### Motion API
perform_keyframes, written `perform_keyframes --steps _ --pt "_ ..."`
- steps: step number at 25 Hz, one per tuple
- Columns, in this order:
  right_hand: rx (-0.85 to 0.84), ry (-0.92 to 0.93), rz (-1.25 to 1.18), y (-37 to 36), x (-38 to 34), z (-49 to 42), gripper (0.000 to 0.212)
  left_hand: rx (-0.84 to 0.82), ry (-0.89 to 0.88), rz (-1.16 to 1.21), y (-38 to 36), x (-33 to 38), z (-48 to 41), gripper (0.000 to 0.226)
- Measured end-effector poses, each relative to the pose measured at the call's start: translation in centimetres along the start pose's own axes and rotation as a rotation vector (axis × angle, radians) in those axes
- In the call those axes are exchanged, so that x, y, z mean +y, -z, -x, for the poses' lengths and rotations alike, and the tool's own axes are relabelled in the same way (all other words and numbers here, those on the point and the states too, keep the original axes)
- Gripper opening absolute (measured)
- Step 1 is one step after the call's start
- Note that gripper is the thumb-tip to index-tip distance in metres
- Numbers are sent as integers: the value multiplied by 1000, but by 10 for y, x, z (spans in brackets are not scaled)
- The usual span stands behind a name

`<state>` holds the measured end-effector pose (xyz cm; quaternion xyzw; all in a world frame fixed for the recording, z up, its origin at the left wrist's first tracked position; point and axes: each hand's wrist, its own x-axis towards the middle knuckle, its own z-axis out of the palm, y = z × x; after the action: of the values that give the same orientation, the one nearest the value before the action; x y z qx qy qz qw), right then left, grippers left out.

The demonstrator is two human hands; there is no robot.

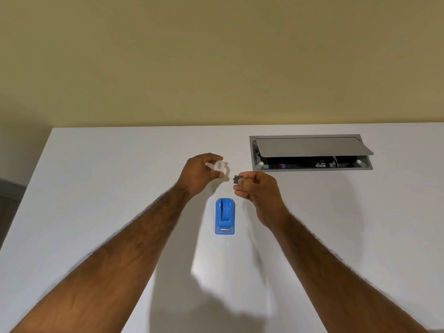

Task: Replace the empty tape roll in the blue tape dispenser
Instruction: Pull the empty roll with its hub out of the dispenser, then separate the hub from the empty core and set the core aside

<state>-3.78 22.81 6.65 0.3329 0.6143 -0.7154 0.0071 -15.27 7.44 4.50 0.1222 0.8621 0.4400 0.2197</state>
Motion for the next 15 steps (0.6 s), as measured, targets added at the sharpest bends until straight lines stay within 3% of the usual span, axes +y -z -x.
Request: perform_keyframes --steps 4,11,15 --pt "-5 -2 48 4 9 -4 16 0 -3 -238 -14 -17 -21 51" --pt "-12 -24 133 6 17 -1 10 -63 9 -407 -30 -38 -38 50" --pt "-17 -20 158 8 21 3 8 -95 22 -426 -31 -36 -40 60"
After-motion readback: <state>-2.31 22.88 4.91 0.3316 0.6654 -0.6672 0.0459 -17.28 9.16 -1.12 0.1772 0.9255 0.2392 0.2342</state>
